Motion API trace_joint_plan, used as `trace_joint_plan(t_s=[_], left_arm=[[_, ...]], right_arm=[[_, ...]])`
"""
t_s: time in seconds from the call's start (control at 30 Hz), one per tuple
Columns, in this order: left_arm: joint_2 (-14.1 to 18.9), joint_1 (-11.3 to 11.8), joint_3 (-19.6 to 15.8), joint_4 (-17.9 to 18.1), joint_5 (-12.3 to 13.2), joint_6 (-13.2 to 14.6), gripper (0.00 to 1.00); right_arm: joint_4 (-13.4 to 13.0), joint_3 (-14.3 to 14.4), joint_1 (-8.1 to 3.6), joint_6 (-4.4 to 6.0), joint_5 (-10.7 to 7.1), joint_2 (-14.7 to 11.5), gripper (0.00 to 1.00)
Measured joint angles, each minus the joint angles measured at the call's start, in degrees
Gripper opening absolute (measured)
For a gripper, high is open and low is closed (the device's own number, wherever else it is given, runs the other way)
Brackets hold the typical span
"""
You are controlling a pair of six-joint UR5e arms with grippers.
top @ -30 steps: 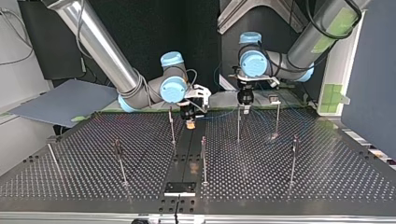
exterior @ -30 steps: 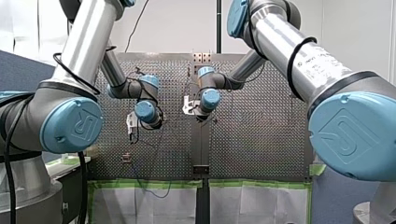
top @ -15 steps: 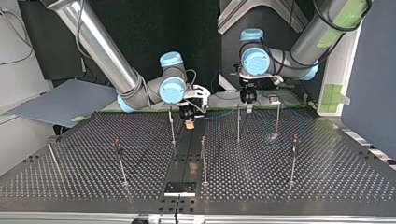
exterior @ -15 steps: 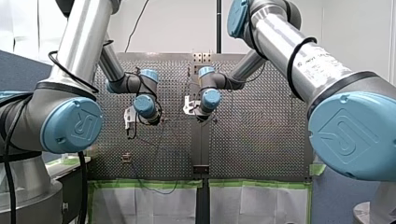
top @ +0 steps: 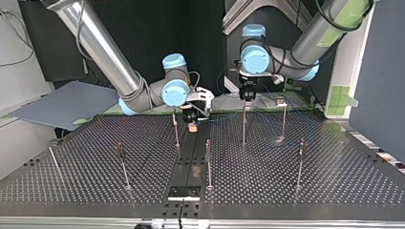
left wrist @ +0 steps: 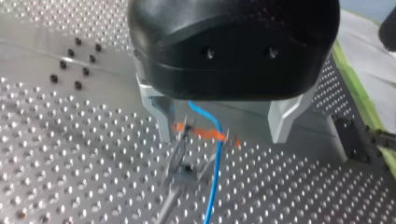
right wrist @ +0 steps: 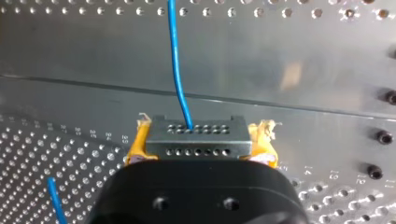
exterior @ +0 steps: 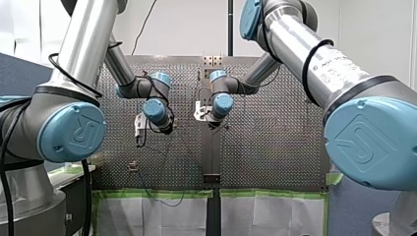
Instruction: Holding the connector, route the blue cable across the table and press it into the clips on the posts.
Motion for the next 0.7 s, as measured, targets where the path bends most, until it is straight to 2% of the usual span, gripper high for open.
trace_joint_plan(t_s=[0.37, 0.7], left_arm=[[0.78, -2.95, 0.00, 0.23, -2.65, -0.89, 1.00], [2.11, -6.42, 0.00, 4.39, -3.17, -3.96, 1.00]], right_arm=[[0.50, 0.00, -0.23, -0.04, -0.01, -0.02, 0.00], [0.54, 0.00, -0.40, -0.03, -0.02, -0.02, 0.00]])
